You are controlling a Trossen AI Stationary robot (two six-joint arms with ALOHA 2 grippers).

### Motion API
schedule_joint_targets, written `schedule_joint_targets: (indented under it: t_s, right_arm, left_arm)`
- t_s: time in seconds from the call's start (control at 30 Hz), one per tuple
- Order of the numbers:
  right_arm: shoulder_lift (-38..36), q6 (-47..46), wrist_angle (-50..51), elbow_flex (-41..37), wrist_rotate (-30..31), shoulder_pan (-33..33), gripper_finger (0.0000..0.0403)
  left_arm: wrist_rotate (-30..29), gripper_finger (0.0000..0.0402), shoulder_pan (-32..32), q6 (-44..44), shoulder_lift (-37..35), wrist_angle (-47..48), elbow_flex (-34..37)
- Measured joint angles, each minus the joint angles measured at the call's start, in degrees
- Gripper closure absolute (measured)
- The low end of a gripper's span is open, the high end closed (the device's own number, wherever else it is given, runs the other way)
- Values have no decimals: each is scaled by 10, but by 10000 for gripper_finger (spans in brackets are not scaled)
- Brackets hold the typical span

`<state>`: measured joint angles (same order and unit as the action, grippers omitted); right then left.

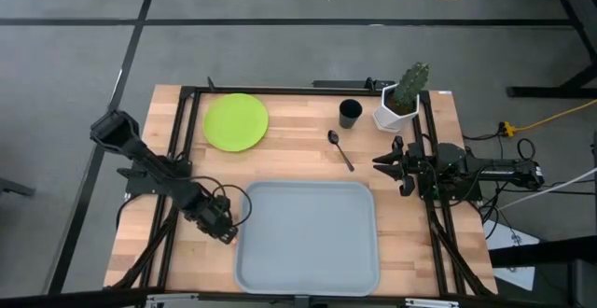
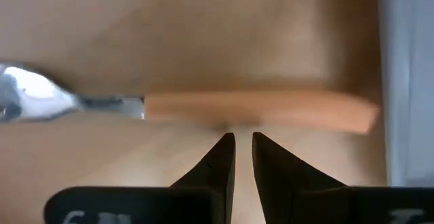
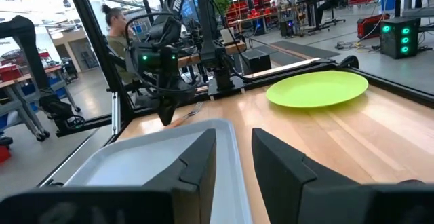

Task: Pick and place plate/cup/fork/spoon on tray
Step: Move the orange fork to the top center of the table

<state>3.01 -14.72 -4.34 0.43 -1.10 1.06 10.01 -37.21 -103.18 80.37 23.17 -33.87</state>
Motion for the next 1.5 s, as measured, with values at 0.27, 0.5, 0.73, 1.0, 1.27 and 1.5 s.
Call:
schedule_joint_targets:
  t_s: [0.27,0.5,0.73,1.0,1.27,1.5]
  right_arm:
    - [0,1,0,0,0,0,302]
    - [0,2,0,0,0,0,302]
    - [0,1,12,0,0,0,302]
    - [0,0,31,0,0,0,302]
    - [0,0,31,0,0,0,302]
    - [0,0,30,0,0,0,302]
  left_arm:
    - [5,358,20,19,20,54,-3]
    - [0,358,65,87,20,107,-3]
    - [3,358,115,149,20,155,-3]
    - [3,358,152,200,20,191,-3]
    - [-14,358,198,244,20,229,-3]
    - [-49,358,250,287,20,240,-3]
